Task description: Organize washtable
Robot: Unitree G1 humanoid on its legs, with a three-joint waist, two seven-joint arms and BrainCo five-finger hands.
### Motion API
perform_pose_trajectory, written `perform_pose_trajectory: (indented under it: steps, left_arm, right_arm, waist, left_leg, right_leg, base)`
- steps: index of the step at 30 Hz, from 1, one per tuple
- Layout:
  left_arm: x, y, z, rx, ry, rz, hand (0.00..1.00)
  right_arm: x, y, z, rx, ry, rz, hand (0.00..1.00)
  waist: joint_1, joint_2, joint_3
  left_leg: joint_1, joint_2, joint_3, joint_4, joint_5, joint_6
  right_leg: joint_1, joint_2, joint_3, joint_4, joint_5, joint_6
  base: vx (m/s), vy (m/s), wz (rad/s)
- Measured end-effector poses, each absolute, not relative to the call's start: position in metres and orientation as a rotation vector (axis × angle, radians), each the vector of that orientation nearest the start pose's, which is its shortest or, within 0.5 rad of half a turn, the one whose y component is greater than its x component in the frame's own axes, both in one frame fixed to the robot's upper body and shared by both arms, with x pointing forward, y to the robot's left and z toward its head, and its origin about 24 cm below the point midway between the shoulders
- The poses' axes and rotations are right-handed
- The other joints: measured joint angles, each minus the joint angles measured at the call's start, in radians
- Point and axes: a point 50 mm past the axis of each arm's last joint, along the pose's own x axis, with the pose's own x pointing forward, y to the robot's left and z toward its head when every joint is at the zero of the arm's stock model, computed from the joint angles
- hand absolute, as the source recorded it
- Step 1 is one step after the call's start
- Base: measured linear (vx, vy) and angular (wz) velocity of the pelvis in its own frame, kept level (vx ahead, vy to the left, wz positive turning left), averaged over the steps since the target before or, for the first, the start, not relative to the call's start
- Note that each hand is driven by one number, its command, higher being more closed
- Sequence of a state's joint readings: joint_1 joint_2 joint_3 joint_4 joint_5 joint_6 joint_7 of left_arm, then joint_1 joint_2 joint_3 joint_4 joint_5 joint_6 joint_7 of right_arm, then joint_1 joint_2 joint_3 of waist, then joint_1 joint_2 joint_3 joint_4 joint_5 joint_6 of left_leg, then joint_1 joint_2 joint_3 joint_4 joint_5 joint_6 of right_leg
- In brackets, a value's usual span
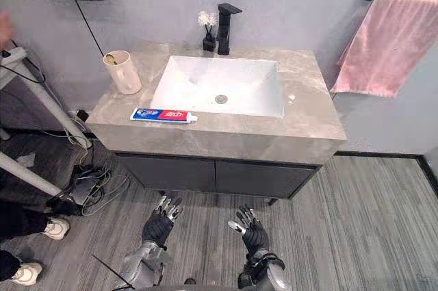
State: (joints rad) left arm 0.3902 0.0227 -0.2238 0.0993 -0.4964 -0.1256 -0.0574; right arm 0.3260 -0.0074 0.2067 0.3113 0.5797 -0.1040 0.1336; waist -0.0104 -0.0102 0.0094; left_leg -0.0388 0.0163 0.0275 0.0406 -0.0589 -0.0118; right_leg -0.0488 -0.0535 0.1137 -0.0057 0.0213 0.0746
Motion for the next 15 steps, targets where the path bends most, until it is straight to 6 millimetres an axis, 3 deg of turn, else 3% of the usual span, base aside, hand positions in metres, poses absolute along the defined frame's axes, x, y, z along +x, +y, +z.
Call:
perform_pose_trajectory:
  steps: [7,10,13,15]
  left_arm:
    - [0.157,0.131,-0.043,-0.5,0.338,0.014,0.0]
    - [0.159,0.147,-0.044,-0.491,0.327,0.117,0.0]
    - [0.158,0.162,-0.044,-0.487,0.32,0.22,0.0]
    - [0.159,0.173,-0.043,-0.508,0.297,0.312,0.0]
  right_arm:
    - [0.15,-0.123,-0.077,0.591,0.488,0.015,0.0]
    - [0.149,-0.137,-0.079,0.581,0.488,-0.078,0.0]
    - [0.149,-0.157,-0.079,0.579,0.471,-0.193,0.0]
    - [0.151,-0.172,-0.077,0.587,0.444,-0.275,0.0]
  waist:
    - [0.006,0.002,0.001]
    - [0.006,0.005,0.002]
    - [0.022,0.007,0.004]
    - [0.029,0.018,0.057]
  left_leg:
    - [0.009,0.001,-0.006,-0.002,0.0,0.0]
    - [0.009,0.002,-0.016,-0.007,0.004,-0.006]
    - [0.0,0.008,-0.019,0.002,-0.003,-0.007]
    - [-0.023,0.034,-0.02,0.129,-0.068,-0.035]
  right_leg:
    - [0.014,-0.002,-0.016,0.0,0.0,-0.001]
    - [0.013,-0.005,-0.054,-0.004,-0.013,-0.016]
    - [0.015,-0.022,-0.168,0.002,-0.017,-0.017]
    - [0.03,-0.028,-0.242,0.044,-0.043,-0.024]
  base:
    - [-0.03,0.001,0.05]
    - [-0.1,-0.011,0.16]
    - [-0.04,-0.037,0.08]
    - [0.0,-0.022,0.05]
